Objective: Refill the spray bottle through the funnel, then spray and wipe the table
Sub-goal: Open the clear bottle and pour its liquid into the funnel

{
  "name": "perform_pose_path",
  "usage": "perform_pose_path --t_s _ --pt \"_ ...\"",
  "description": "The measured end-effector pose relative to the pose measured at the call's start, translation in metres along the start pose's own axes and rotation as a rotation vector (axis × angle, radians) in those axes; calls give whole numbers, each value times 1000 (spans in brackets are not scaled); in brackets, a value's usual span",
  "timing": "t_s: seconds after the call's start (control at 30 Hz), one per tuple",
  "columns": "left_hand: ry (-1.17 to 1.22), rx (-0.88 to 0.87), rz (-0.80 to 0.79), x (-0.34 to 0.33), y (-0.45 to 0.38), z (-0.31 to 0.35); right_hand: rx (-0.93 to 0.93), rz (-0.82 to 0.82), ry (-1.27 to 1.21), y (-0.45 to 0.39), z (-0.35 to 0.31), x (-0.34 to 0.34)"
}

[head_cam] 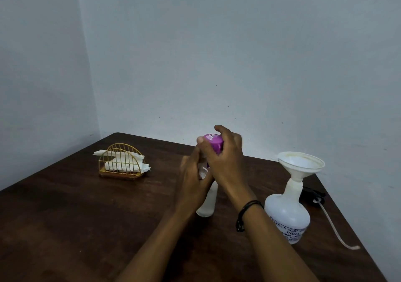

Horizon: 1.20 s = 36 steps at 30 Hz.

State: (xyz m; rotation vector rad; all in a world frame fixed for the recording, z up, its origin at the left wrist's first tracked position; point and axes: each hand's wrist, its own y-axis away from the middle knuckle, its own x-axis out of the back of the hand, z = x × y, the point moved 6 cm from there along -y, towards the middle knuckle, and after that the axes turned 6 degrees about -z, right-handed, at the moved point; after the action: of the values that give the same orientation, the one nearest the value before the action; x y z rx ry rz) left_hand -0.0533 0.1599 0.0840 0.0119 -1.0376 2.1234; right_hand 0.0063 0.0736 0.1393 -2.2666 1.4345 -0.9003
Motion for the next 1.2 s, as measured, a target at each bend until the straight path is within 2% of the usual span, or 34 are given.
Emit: perform_pose_path --t_s 0.1,0.2,0.37,0.53,0.67,0.8,0.93,1.1,1.2 --pt "1 -7 10 1 0 1 62 88 -28 3 -2 4" --pt "-3 -7 20 2 -1 1 28 22 -83 0 -1 3" --pt "-8 -8 8 1 0 3 60 110 18 2 -2 4" --pt "-8 -26 19 2 1 4 22 30 -17 0 0 2" --pt "-12 -15 13 0 0 1 59 130 11 2 0 5" --pt "-12 -31 10 1 1 4 37 20 -65 0 -1 2" --pt "-16 -9 8 0 1 0 67 99 -8 3 -1 3" --pt "-19 -1 21 1 1 0 12 12 -50 1 2 0" --pt "-14 5 18 -2 -1 -4 74 101 30 3 -2 3"
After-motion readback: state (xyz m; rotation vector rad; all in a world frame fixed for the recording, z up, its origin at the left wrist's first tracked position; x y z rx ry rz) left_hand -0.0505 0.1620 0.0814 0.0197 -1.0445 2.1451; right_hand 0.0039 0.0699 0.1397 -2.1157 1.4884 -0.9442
